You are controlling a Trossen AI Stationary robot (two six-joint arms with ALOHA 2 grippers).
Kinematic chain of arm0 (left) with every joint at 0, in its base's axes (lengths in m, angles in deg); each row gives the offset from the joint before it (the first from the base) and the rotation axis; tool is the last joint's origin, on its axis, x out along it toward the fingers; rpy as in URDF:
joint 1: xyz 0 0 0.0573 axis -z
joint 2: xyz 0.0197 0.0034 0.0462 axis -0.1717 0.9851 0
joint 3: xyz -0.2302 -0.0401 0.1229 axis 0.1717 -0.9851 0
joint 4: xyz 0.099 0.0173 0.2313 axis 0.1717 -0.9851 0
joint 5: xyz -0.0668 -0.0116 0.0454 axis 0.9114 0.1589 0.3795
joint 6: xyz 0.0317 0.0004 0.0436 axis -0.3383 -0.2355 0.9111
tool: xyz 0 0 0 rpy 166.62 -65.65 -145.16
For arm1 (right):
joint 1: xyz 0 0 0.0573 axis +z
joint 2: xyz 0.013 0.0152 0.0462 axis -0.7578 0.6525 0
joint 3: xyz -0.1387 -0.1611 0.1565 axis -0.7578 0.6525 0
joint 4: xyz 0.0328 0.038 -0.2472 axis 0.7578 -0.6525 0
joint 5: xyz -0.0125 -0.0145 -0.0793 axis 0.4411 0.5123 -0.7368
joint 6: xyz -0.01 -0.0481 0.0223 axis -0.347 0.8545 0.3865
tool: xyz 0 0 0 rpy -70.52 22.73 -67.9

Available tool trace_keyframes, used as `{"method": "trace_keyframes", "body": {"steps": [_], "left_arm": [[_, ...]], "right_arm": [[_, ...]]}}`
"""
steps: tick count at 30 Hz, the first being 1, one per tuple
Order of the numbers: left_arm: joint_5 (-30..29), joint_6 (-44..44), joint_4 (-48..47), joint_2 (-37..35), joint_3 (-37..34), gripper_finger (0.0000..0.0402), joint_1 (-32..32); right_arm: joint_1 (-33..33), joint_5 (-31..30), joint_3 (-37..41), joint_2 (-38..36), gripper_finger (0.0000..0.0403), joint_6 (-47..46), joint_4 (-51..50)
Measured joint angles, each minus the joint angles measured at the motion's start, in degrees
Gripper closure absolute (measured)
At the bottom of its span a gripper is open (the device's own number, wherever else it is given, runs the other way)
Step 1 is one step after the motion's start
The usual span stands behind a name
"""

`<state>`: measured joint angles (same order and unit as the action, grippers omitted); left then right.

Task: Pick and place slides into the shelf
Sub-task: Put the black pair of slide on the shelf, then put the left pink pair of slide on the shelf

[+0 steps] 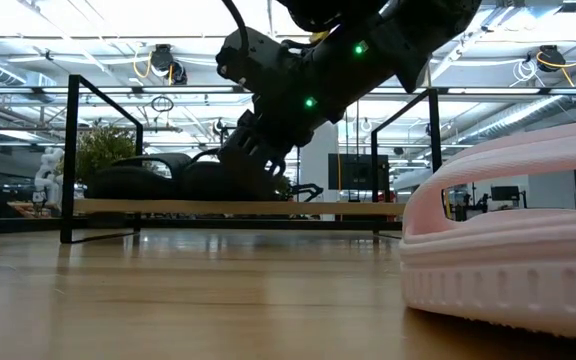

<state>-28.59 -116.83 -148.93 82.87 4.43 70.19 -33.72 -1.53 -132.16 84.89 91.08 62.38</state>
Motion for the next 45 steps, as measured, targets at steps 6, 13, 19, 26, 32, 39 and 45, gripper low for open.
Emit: {"method": "trace_keyframes", "body": {"steps": [6, 13, 19, 26, 32, 39, 45], "left_arm": [[-1.26, 0.17, 0.45, 0.00, -0.01, 0.0151, -0.01], [-1.31, 0.18, 1.20, 0.00, -0.02, 0.0151, -0.01], [-1.31, 0.21, 1.42, 0.00, -0.02, 0.0151, -0.01], [-1.31, 0.26, 2.55, 0.00, -0.02, 0.0151, -0.01], [-1.31, 0.26, 2.66, 0.00, -0.02, 0.0151, -0.01], [-1.31, 0.26, 2.66, 0.00, -0.02, 0.0151, -0.01], [-1.31, 0.26, 2.67, 0.00, -0.02, 0.0151, -0.01]], "right_arm": [[0.00, 0.05, 0.00, 0.00, 0.0400, 0.39, 0.96], [0.00, 3.64, 0.00, 0.00, 0.0389, 0.07, 0.62], [-0.09, 4.25, -0.02, 0.00, 0.0364, 0.09, 0.18], [-0.11, 4.42, -0.02, 0.00, 0.0313, 0.42, -0.27], [-0.13, 4.39, -0.02, 0.00, 0.0266, 0.67, -0.31], [1.11, 0.98, -0.02, 0.00, 0.0237, 4.24, 1.89], [3.44, -2.10, -0.02, -0.22, 0.0234, 10.27, 6.50]]}}
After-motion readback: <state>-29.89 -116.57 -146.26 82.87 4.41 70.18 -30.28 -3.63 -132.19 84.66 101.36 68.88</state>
